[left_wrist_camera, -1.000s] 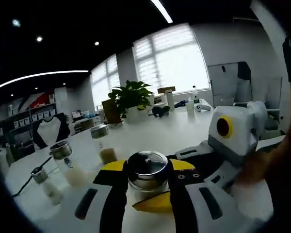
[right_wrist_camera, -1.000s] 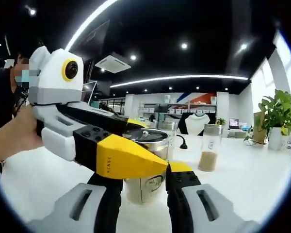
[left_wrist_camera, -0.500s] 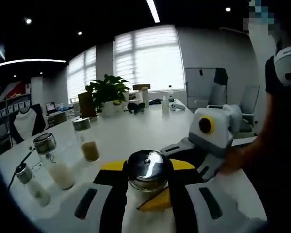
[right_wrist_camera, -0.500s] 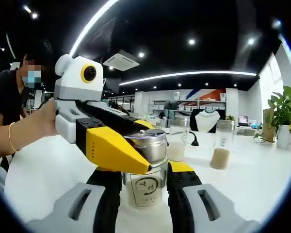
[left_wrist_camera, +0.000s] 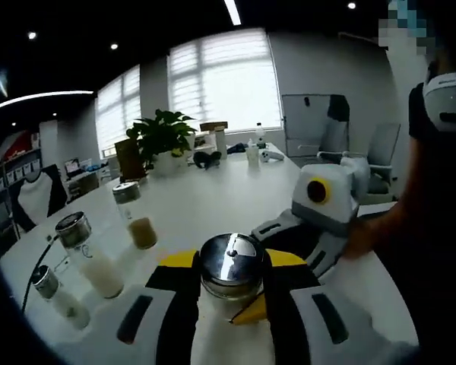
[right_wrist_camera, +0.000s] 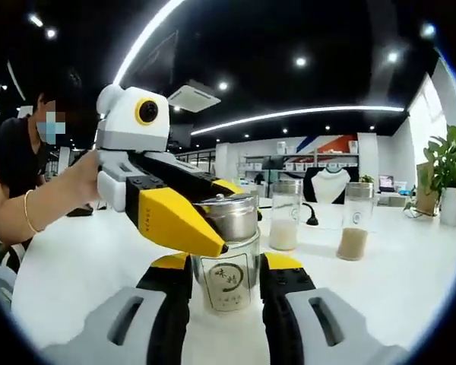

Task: Rotate the seasoning bottle until the label or dispensing opening points toward the visible target arrow and the bottle remains upright within the marked orientation range

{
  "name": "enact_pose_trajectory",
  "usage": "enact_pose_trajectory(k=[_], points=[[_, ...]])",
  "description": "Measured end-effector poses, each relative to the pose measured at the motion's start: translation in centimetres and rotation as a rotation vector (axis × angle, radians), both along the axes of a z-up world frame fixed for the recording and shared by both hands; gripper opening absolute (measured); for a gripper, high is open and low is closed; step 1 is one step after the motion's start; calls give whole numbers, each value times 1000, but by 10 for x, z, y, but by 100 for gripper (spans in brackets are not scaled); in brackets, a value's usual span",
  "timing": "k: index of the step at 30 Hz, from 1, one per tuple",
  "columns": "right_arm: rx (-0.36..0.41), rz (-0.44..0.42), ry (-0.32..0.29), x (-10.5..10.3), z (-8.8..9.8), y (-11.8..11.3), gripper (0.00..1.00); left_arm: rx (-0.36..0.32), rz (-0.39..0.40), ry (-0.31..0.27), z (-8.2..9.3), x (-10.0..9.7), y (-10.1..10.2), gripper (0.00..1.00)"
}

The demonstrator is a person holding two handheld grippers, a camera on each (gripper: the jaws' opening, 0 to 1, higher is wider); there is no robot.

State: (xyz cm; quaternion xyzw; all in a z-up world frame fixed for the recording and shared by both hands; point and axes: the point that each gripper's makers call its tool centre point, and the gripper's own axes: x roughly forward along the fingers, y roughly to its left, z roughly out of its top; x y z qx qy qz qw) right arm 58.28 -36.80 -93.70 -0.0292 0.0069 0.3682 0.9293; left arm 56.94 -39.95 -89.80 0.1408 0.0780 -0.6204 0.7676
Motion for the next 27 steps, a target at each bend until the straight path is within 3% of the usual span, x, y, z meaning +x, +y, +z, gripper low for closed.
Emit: enact_pose_trajectory(k=[8, 12, 16, 19, 20, 23, 27], points=[[-12, -4, -3, -1, -1, 2, 32, 5, -5, 13, -2, 0, 0, 34], [4, -27, -13, 0, 3, -1, 31, -58, 42, 53, 4, 3, -2, 34], [46, -42, 11, 2, 4, -6, 31, -68, 66, 57, 4, 4, -6, 34], [43, -77, -7, 3, 6, -12, 31, -83, 120, 42, 7, 6, -13, 34], [51, -88, -7, 4, 7, -15, 31, -101, 174, 63, 7, 9, -14, 34], [69, -100, 7, 7, 6, -19, 31, -91, 253, 37, 6, 12, -16, 34], [94, -135, -2, 8, 10, -28, 31, -159, 358, 47, 8, 12, -20, 35]])
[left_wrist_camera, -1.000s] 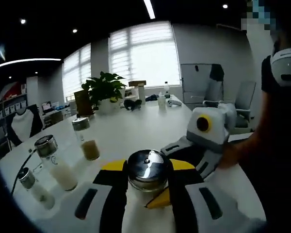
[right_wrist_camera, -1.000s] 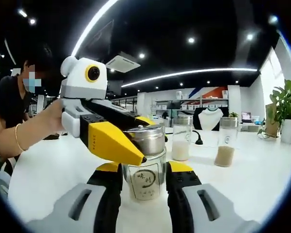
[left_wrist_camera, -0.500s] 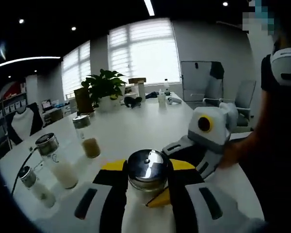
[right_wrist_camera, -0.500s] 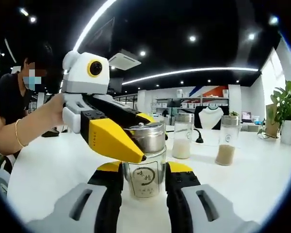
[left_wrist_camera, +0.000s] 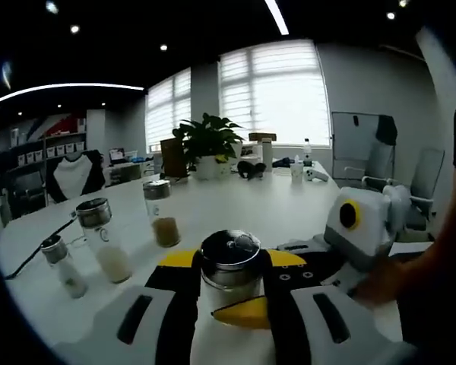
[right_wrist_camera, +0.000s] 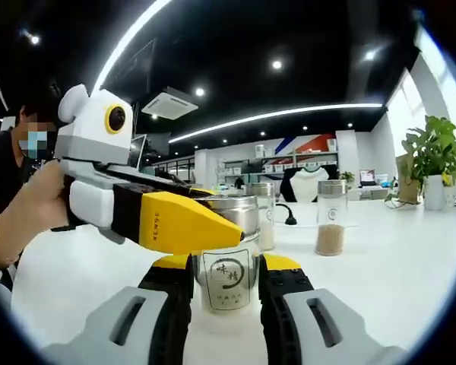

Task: Rotate the seasoning bottle until the label or dispensing opening points toward the visible target arrow and the bottle remains upright within the marked orientation range

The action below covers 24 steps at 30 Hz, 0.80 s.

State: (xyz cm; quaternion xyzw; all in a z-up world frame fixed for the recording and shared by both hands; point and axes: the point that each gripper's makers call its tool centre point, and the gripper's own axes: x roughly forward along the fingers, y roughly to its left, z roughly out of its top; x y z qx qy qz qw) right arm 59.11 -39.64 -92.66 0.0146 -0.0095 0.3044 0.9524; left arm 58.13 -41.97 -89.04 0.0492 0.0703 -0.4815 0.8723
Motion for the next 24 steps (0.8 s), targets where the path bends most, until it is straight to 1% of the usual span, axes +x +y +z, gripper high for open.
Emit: enact_pose_trajectory(k=[1, 2, 3, 4, 5, 6, 7, 8, 10, 11, 12, 13, 14, 15, 16, 18, 20, 22, 23, 24], points=[[7, -1, 1, 0, 0, 0, 31, 1, 38, -16, 0, 2, 0, 36], [2, -2, 1, 0, 0, 0, 31, 9, 47, -25, -1, 1, -1, 37], [-8, -4, 0, 0, -1, 1, 31, 21, 73, -30, -3, 1, 0, 37], [-14, -6, -1, 0, -1, 1, 31, 15, 97, -34, -3, 3, 0, 37], [-17, -6, -5, 0, -1, 1, 31, -5, 122, -29, -2, 3, 1, 37], [-20, -7, -8, 0, 0, 1, 31, -17, 126, -32, -1, 2, 0, 38], [-24, -10, -15, 0, 1, 1, 31, -59, 152, -19, 2, 3, 1, 38], [-28, -11, -20, -1, 1, 1, 31, -84, 170, -7, 3, 4, 2, 38], [-38, -16, -27, -1, 2, 1, 31, -104, 200, 4, 4, 7, 5, 38], [-44, -18, -29, -1, 2, 1, 31, -96, 223, -9, 2, 6, 4, 38], [-48, -21, -31, -1, 2, 1, 31, -104, 260, -13, 2, 6, 5, 38], [-52, -22, -34, -1, 2, 1, 31, -125, 291, -21, 4, 7, 6, 38], [-52, -24, -36, -1, 2, 1, 31, -180, 350, -20, 7, 9, 9, 37], [-53, -27, -41, -1, 3, 1, 31, -200, 370, -16, 8, 10, 10, 36], [-54, -29, -44, -1, 4, 1, 31, -245, 404, -14, 10, 10, 10, 37], [-60, -38, -45, 0, 3, -1, 31, -243, 403, -14, 8, 9, 6, 38], [-57, -40, -37, 0, 2, -2, 31, -255, 439, 17, 3, 11, 7, 38], [-57, -42, -35, 0, 1, -2, 31, -262, 467, 23, 0, 11, 8, 38], [-61, -41, -37, 0, 1, -1, 31, -269, 487, 16, -1, 11, 8, 38], [-71, -40, -42, 0, 1, 0, 31, -264, 505, -7, 1, 12, 10, 38]])
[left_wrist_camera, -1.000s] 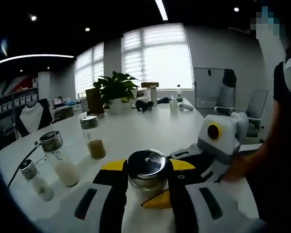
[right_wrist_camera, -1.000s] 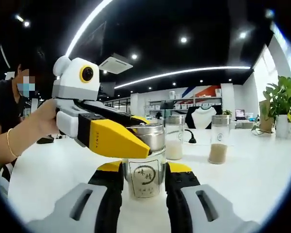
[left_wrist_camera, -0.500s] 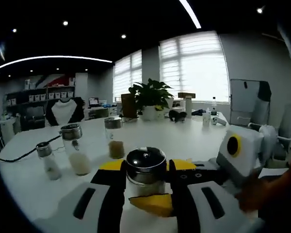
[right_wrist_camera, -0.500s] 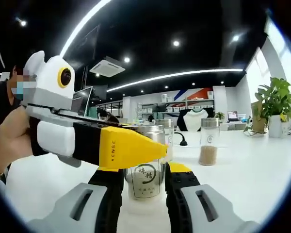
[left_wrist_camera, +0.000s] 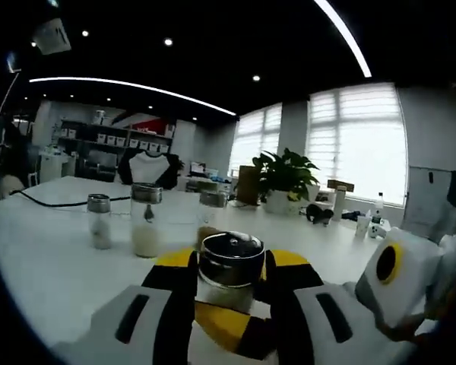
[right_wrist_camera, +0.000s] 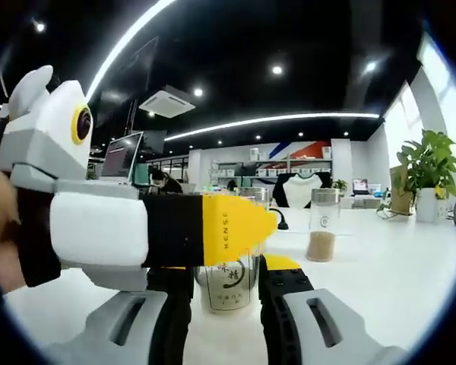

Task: Rotate the seasoning bottle until the label or dispensing opening points toward the visible target arrow and the bottle remains upright within the marked orientation range

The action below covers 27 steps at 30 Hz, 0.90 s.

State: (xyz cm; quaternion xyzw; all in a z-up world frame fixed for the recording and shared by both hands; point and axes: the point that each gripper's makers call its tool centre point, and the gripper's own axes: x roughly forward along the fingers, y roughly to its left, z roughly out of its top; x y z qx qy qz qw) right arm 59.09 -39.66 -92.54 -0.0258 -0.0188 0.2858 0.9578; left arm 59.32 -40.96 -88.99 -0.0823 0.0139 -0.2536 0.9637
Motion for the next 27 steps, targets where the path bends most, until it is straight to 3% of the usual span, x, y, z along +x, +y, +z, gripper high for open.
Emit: enact_pose_trajectory(k=[10, 18, 22, 23, 27], points=[[-36, 2, -9, 1, -1, 2, 31, 30, 29, -15, -2, -1, 0, 37], [-27, 25, 16, 1, -5, 6, 31, 91, -48, -15, -5, 0, 1, 36], [-27, 37, 28, -1, -7, 8, 31, 122, -122, -12, -8, 2, 2, 36], [-29, 38, 34, -1, -8, 7, 30, 164, -170, -23, -9, 1, -1, 36], [-30, 59, 36, -3, -8, 11, 30, 184, -204, -25, -10, 2, 4, 36]])
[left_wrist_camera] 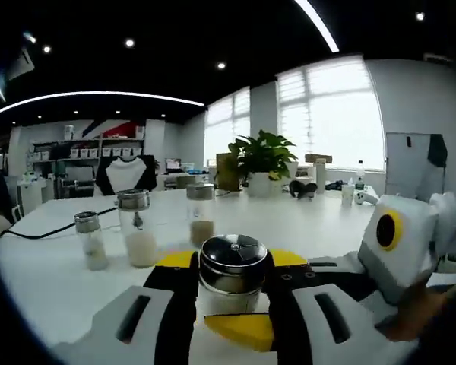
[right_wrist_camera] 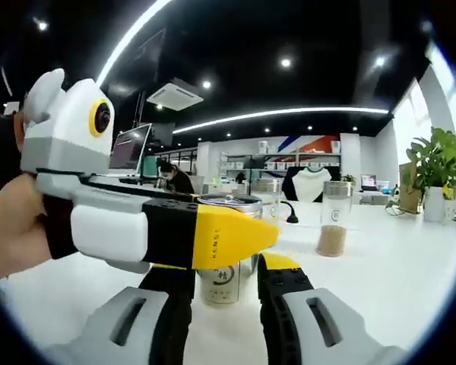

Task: Rotate the seasoning bottle until the label or dispensing opening points toward the visible target arrow and the bottle remains upright within the marked orientation range

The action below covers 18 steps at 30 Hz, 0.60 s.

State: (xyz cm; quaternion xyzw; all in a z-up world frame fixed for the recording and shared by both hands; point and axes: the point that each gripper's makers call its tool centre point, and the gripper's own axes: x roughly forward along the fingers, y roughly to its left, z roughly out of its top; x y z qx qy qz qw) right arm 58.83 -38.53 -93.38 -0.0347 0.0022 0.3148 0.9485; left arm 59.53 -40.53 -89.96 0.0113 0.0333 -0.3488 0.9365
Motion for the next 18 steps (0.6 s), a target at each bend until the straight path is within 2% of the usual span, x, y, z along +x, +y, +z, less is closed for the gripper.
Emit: enact_pose_trajectory(k=[1, 5, 18], points=[[-5, 2, -1, 0, 0, 1, 30, 14, -20, -2, 0, -1, 0, 36], [-7, 25, -3, -3, 0, 5, 30, -1, -73, 6, 1, -4, 5, 36], [-29, 73, 10, -7, -5, 18, 30, -4, -112, 21, -1, -7, 16, 36]])
